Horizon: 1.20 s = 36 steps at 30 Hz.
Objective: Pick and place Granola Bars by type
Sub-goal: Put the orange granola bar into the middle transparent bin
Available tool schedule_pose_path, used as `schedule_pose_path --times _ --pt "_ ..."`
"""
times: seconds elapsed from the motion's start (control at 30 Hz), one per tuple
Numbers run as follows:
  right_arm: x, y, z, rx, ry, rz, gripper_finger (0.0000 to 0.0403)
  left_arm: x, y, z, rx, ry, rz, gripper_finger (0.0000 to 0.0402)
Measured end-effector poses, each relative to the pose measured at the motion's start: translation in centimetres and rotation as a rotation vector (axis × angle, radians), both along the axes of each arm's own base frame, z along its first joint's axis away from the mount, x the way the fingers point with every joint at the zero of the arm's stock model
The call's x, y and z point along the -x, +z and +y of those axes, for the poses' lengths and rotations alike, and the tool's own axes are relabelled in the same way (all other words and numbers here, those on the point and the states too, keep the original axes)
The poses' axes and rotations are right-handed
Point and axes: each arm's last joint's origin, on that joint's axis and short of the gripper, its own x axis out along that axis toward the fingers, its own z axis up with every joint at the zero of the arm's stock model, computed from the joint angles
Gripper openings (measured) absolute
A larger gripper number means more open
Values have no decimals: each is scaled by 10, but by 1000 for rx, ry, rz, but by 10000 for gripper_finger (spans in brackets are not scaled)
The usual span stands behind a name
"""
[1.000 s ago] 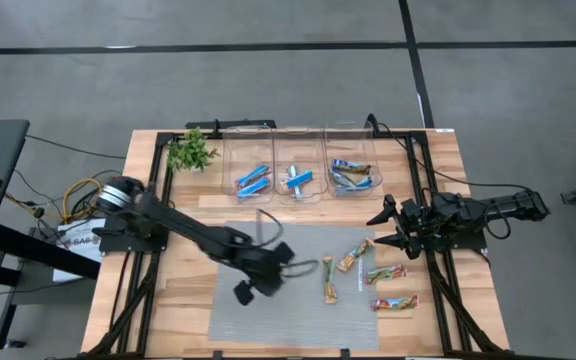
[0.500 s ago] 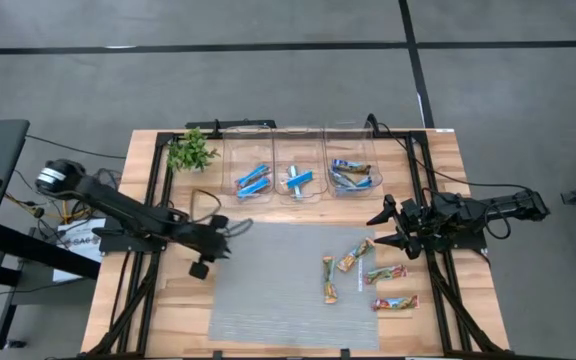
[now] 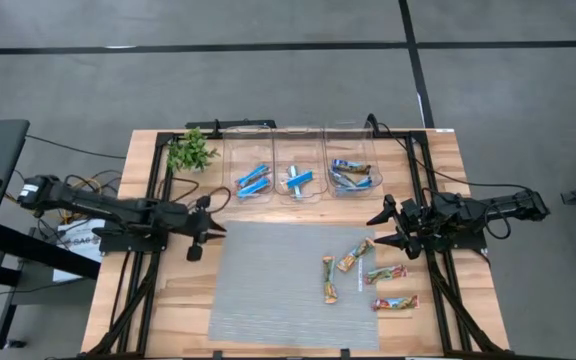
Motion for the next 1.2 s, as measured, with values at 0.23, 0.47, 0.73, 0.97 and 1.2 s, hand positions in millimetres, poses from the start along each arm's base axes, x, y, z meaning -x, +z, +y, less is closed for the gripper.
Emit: schedule_pose_path --times 0.23,0.47,0.73,0.97,1.2 --pt "0 0 0 0 0 0 260 4 6 14 -57 113 -181 63" --pt "0 0 0 0 0 0 260 7 3 21 -40 179 -259 63" --pt "0 0 0 0 0 0 260 12 5 27 -20 241 -359 63" --pt "0 0 0 0 0 0 260 21 12 33 -28 292 -439 63" --pt "0 0 0 0 0 0 260 33 20 32 -13 285 -542 63"
